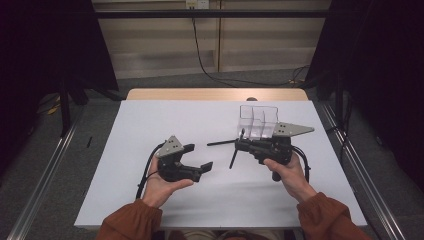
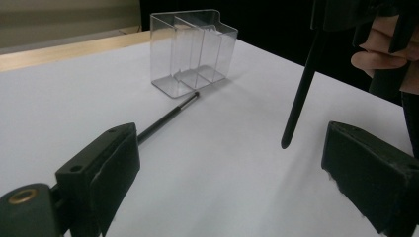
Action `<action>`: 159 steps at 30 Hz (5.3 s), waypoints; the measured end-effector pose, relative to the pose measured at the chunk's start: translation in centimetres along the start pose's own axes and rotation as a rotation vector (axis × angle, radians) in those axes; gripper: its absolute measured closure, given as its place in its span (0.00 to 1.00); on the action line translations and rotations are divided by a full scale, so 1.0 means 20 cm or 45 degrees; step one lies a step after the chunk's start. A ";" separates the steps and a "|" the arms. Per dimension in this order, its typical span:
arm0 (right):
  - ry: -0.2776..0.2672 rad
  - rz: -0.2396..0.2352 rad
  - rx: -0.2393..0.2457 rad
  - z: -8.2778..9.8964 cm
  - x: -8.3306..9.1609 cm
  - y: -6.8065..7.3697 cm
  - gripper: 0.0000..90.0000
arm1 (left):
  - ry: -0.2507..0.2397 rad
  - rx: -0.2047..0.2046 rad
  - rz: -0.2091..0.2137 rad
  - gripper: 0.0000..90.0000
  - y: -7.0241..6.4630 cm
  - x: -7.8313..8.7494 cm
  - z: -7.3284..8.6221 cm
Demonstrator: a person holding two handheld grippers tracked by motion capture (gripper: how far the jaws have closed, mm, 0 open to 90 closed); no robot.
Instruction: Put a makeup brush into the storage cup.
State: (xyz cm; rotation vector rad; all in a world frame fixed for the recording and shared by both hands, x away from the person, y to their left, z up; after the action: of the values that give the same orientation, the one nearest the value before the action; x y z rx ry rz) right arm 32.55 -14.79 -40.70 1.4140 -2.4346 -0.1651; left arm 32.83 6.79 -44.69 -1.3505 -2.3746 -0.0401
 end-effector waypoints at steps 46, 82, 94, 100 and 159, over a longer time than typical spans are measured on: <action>-0.032 0.239 0.018 -0.18 0.17 -0.27 0.93 | -0.074 0.007 -0.218 0.03 0.13 0.41 0.19; -0.091 0.400 0.019 -0.44 0.10 -0.51 0.93 | -0.063 -0.024 -0.216 0.03 0.11 0.41 0.19; -0.048 0.519 0.001 -0.47 0.00 -0.62 0.93 | -0.067 -0.022 -0.232 0.03 0.12 0.42 0.19; 0.005 0.538 0.001 -0.41 -0.06 -0.66 0.93 | -0.069 -0.021 -0.235 0.03 0.13 0.43 0.19; 0.093 0.546 -0.096 -0.11 -0.10 -0.73 0.93 | -0.018 -0.030 -0.237 0.03 0.16 0.42 0.22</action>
State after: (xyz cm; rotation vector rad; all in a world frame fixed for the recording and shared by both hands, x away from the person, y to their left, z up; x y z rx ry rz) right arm 46.30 -20.38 -42.78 0.8243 -2.5714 -0.1006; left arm 30.31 16.43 -46.19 -1.1393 -2.5120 -0.1123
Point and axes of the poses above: each handheld gripper's, and its own axes: x roughly backward along the jaws, z roughly out of its underside, y roughly to its left, the point moved 6 cm from there along -x, roughly forward along the jaws, and after that the axes turned 1 degree about -x, right-handed, at the moved point
